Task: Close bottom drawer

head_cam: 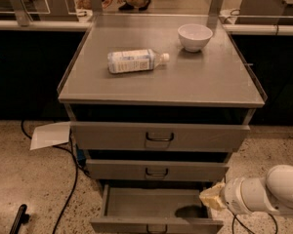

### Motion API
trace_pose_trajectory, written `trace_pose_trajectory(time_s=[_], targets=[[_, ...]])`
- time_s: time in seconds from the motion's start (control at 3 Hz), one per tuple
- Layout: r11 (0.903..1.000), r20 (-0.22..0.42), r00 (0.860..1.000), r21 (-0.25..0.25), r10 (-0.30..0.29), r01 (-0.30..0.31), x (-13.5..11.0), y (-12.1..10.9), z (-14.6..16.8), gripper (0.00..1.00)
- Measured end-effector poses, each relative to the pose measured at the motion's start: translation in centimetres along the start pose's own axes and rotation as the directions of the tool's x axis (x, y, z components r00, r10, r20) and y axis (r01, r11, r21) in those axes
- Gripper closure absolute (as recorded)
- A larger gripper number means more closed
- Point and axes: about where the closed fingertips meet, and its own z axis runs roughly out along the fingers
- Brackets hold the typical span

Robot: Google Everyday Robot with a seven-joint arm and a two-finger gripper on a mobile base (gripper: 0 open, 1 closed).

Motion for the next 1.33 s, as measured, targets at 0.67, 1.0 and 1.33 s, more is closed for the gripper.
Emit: trace_pose_trajectory(time_s=[0.67,1.0,1.33], targets=[[0.9965,-0.025,0.996,0.02,0.082,-0.081,2.9,-1.8,4.1,1.0],[0.9877,0.008,0.988,0.013,0.155,-0.156,5.2,-2.1,6.4,1.0],[0.9634,0.037,0.963,0.008,0.267,-0.268,8.8,-2.7,10.1,1.0]])
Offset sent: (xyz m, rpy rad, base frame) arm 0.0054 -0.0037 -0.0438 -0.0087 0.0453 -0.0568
